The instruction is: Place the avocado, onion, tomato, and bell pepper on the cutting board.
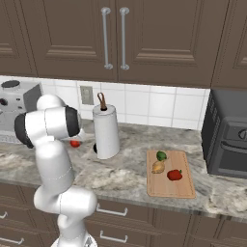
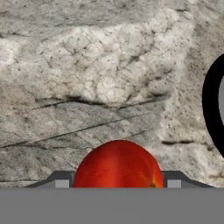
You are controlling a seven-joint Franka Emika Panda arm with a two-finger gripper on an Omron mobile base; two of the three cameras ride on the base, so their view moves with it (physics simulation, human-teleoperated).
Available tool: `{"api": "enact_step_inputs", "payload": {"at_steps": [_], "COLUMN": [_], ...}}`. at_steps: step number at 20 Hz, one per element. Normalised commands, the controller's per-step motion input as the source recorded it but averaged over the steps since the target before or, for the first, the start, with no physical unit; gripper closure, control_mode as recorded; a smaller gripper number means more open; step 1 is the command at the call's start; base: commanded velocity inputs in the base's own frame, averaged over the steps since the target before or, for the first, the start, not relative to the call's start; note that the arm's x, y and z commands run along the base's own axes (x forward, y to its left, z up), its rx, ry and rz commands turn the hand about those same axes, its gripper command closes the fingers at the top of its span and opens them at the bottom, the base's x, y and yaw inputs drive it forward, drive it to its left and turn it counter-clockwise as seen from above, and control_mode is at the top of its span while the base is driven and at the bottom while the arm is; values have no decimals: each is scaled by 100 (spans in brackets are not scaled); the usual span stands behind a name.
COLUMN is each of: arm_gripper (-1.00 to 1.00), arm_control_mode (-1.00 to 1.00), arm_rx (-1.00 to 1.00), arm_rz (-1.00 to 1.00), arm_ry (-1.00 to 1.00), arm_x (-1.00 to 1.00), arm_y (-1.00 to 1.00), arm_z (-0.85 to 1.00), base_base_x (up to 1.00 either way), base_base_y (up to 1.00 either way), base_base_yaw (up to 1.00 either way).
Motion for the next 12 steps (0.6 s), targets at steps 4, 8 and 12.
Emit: {"api": "enact_step_inputs", "payload": {"at_steps": [4, 8, 12], "arm_gripper": [100, 100, 100], "arm_control_mode": [-100, -100, -100], "arm_rx": [0, 0, 0], "arm_rz": [-2, -3, -3], "arm_ry": [-2, -1, -5], "arm_x": [-37, -55, -72], "arm_y": [3, 1, 0], "arm_z": [63, 68, 62], "base_base_x": [0, 0, 0], "base_base_y": [0, 0, 0], "base_base_yaw": [0, 0, 0]}}
